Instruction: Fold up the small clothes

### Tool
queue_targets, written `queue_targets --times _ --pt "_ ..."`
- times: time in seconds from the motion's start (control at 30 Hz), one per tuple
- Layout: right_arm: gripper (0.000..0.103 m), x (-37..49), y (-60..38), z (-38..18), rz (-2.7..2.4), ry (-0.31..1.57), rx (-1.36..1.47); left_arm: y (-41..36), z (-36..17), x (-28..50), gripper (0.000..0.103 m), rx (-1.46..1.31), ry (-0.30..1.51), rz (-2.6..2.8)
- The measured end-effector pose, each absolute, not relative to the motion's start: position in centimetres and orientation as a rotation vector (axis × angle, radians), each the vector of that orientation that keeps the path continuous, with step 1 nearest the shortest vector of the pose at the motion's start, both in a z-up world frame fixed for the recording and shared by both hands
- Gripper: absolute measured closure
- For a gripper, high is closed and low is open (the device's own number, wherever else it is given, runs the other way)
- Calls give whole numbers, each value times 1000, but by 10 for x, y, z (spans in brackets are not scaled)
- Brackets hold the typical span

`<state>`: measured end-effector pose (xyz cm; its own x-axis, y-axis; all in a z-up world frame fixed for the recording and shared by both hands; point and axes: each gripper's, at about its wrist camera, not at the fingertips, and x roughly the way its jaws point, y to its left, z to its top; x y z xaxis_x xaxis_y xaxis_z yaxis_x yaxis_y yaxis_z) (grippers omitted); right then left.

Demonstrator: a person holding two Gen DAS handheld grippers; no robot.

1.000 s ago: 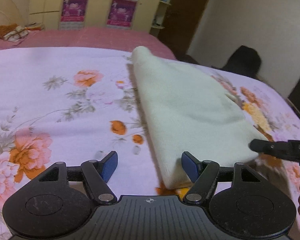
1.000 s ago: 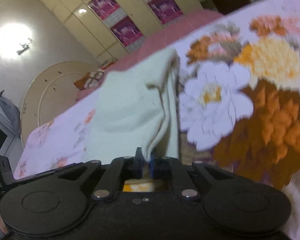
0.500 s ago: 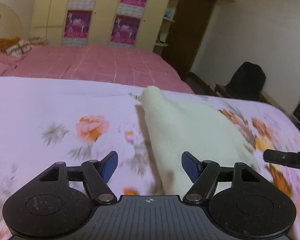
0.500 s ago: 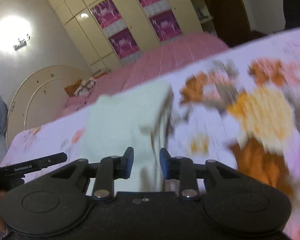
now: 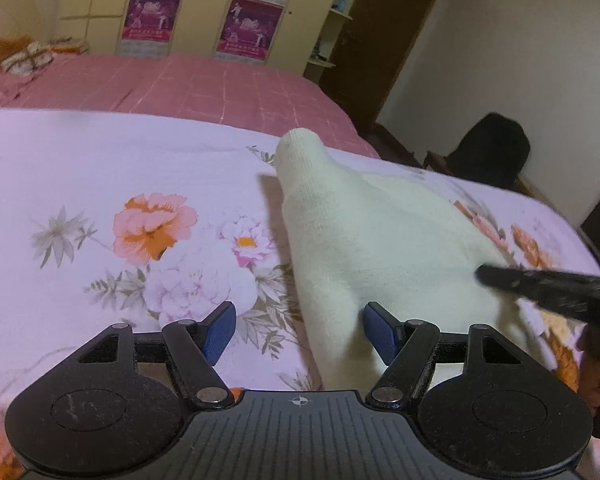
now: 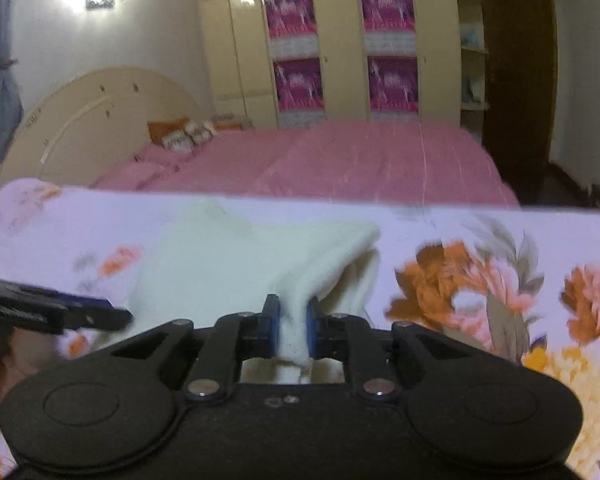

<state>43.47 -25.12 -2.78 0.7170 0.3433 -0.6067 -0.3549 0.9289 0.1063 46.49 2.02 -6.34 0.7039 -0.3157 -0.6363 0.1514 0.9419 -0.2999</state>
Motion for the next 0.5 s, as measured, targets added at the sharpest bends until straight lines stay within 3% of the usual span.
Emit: queue_targets --times 0.1,0.2,0.23,0.37,0.43,0.5 --pt "87 439 -263 -43 367 709 74 17 -55 466 25 -169 740 -240" --pt "72 433 -271 -31 344 711 178 23 -44 460 25 -182 703 -229" --pt "71 426 -276 -25 334 678 212 25 -42 459 25 -201 701 -241" --pt "75 412 -286 -32 352 725 347 23 -47 463 25 -237 742 -288" --pt "89 413 -279 -45 353 780 306 16 -56 467 25 -190 795 -269" --pt "89 412 -276 -47 351 794 288 20 -54 465 25 -228 794 -277"
